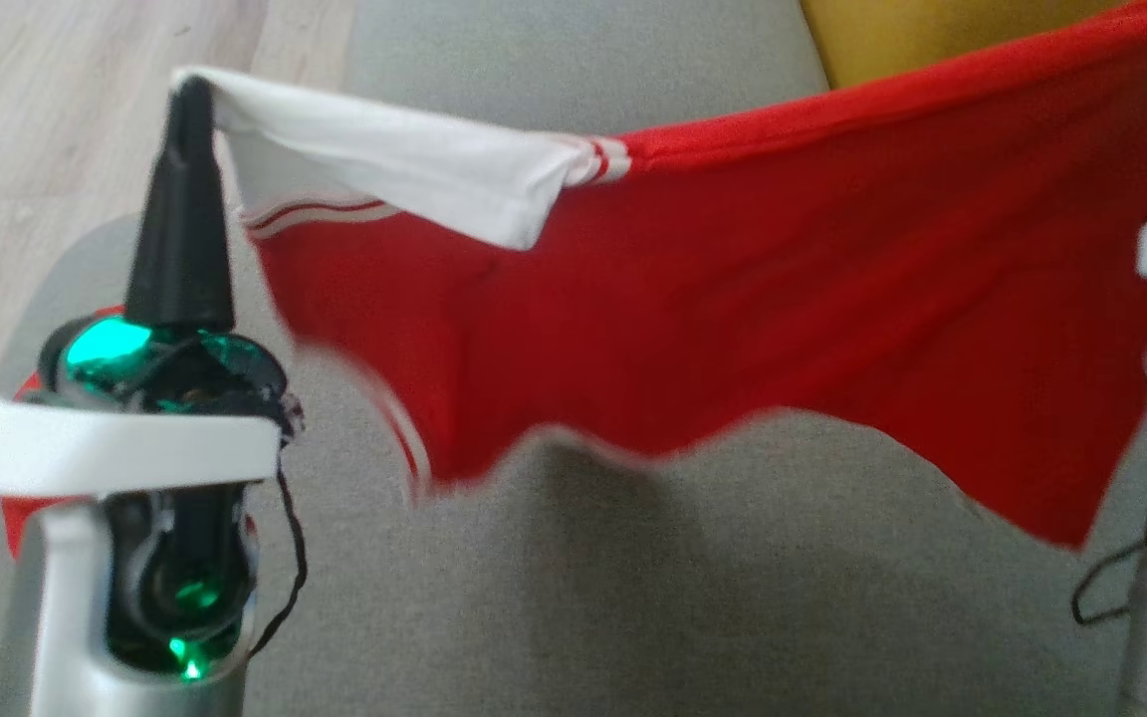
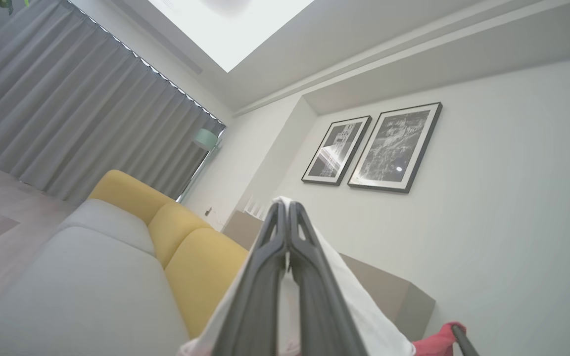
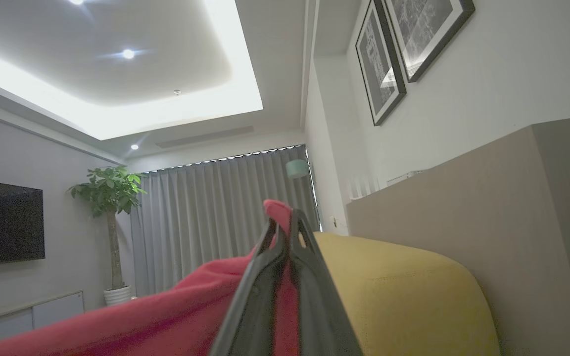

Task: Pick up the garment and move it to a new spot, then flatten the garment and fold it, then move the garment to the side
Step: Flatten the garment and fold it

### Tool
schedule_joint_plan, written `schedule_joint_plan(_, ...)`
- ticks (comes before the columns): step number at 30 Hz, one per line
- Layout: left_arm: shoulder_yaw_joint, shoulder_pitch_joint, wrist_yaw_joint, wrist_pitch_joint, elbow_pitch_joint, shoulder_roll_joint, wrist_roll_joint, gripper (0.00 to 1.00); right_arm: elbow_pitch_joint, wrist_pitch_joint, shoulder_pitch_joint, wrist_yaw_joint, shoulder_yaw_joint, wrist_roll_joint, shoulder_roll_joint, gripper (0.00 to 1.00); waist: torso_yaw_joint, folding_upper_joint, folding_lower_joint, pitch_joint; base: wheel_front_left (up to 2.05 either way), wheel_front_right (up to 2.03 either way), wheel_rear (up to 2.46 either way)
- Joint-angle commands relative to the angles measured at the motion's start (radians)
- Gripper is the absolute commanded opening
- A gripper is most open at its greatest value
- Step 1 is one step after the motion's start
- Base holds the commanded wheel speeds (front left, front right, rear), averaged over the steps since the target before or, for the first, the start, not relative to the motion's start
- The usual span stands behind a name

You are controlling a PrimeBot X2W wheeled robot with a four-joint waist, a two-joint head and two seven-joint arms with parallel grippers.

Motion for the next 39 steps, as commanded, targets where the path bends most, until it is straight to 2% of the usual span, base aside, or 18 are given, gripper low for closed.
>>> schedule_joint_plan(1, 0.039, -0.049, 0.021, 0.014, -0.083, 0.005, -0.021, 0.0, -0.077, 0.037, 0.004, 0.004, 0.017, 0.009, 0.006, 0.0, -0.006, -0.0001, 0.0001, 0.006, 0.0, 0.0, 0.0)
schedule_joint_plan(7, 0.056, -0.119, 0.097, 0.035, -0.191, -0.008, -0.042, 0.0, -0.178, 0.12, 0.049, 0.004, 0.01, 0.02, 0.006, 0.0, -0.022, -0.0001, 0.0001, 0.031, 0.0, 0.0, 0.0)
schedule_joint_plan(12, 0.063, -0.192, 0.144, 0.09, -0.117, 0.038, 0.012, 0.0, -0.145, 0.154, 0.015, 0.004, 0.03, 0.005, 0.006, 0.0, -0.05, -0.0001, 0.0001, 0.084, 0.0, 0.0, 0.0)
schedule_joint_plan(15, 0.068, -0.258, 0.148, 0.106, -0.04, 0.058, 0.028, 0.0, -0.101, 0.164, -0.051, 0.004, 0.056, -0.01, 0.006, 0.0, -0.063, -0.0001, 0.0001, 0.161, 0.0, 0.0, 0.0)
schedule_joint_plan(19, 0.072, -0.376, 0.12, 0.106, 0.069, 0.089, 0.048, 0.0, -0.026, 0.146, -0.166, 0.004, 0.069, -0.037, 0.006, 0.0, -0.078, -0.0001, 0.0001, 0.247, 0.0, 0.0, 0.0)
schedule_joint_plan(23, 0.087, -0.601, 0.076, 0.088, 0.257, 0.114, 0.056, 0.0, 0.137, 0.108, -0.382, 0.004, 0.084, -0.057, 0.006, 0.0, -0.091, -0.0001, 0.0001, 0.354, 0.0, 0.0, 0.0)
schedule_joint_plan(25, 0.079, -0.728, 0.045, 0.066, 0.356, 0.138, 0.087, 0.0, 0.225, 0.068, -0.505, 0.004, 0.091, -0.083, 0.005, 0.0, -0.092, -0.0001, 0.0001, 0.406, 0.0, 0.0, 0.0)
schedule_joint_plan(30, 0.074, -0.979, 0.002, -0.022, 0.589, 0.125, 0.116, 0.0, 0.469, -0.082, -0.767, 0.004, 0.045, -0.081, -0.012, 0.0, -0.071, -0.0001, 0.0001, 0.492, 0.0, 0.0, 0.0)
schedule_joint_plan(34, 0.064, -1.06, -0.036, -0.106, 0.722, 0.115, 0.139, 0.0, 0.633, -0.217, -0.866, 0.004, 0.026, -0.051, -0.025, 0.0, -0.05, -0.0001, 0.0001, 0.518, 0.0, 0.0, 0.0)
schedule_joint_plan(39, 0.031, -1.024, -0.083, -0.166, 0.825, 0.108, 0.168, 0.0, 0.8, -0.299, -0.831, 0.004, 0.058, 0.018, -0.043, 0.0, -0.024, -0.0001, 0.0001, 0.523, 0.0, 0.0, 0.0)
